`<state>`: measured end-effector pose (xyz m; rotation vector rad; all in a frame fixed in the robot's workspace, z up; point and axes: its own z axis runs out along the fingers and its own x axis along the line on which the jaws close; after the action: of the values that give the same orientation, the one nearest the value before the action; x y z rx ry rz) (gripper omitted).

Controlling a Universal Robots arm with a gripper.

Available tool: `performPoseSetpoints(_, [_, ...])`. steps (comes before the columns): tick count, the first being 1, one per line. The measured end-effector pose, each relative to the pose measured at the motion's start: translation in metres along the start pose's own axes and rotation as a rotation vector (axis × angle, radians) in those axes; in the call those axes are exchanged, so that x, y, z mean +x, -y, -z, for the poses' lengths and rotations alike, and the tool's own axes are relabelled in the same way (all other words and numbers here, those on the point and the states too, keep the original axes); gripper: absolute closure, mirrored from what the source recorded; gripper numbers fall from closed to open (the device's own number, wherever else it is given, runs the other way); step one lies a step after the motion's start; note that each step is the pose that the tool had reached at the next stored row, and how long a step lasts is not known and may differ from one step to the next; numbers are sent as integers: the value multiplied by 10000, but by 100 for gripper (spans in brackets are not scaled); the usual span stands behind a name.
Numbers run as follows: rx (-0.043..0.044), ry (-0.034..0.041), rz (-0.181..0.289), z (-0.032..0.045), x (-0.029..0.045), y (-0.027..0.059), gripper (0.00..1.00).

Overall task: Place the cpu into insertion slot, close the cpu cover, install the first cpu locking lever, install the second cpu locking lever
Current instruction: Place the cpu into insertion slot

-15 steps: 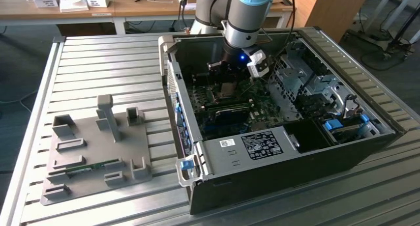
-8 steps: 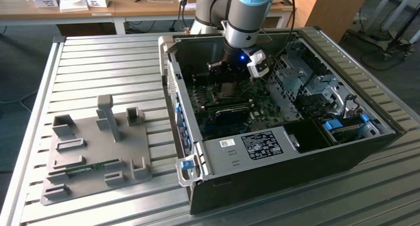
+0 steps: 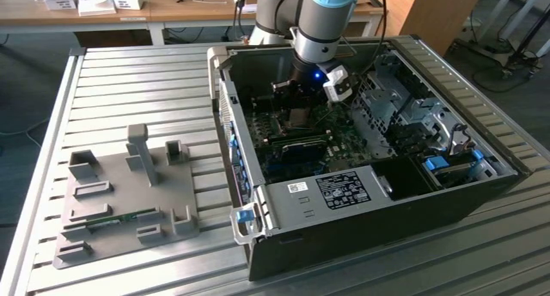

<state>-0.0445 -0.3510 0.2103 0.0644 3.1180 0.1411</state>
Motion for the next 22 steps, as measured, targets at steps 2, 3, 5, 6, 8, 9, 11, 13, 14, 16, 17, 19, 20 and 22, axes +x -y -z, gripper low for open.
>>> performPoseSetpoints(2, [-1, 1, -3, -1, 0, -4, 46])
performPoseSetpoints(3, [0, 1, -3, -1, 0, -6, 46])
performPoseSetpoints(5, [-1, 1, -1, -2, 1, -9, 46])
performPoseSetpoints(6, [0, 0, -3, -3, 2, -14, 46])
performPoseSetpoints(8, [0, 2, -18, -6, 6, -24, 46])
performPoseSetpoints(9, [1, 4, -44, -7, 10, -28, 46])
performPoseSetpoints(11, [5, 17, -189, -8, 11, -30, 46])
performPoseSetpoints(13, [11, 49, -542, -12, 11, -30, 46])
performPoseSetpoints(14, [15, 64, -720, -13, 11, -30, 46])
performPoseSetpoints(16, [17, 76, -852, -14, 12, -30, 46])
performPoseSetpoints(17, [17, 77, -852, -14, 12, -30, 46])
performPoseSetpoints(19, [16, 79, -863, -14, 12, -30, 46])
performPoseSetpoints(20, [16, 79, -863, -14, 12, -30, 46])
performPoseSetpoints(22, [16, 79, -864, -14, 12, -30, 46])
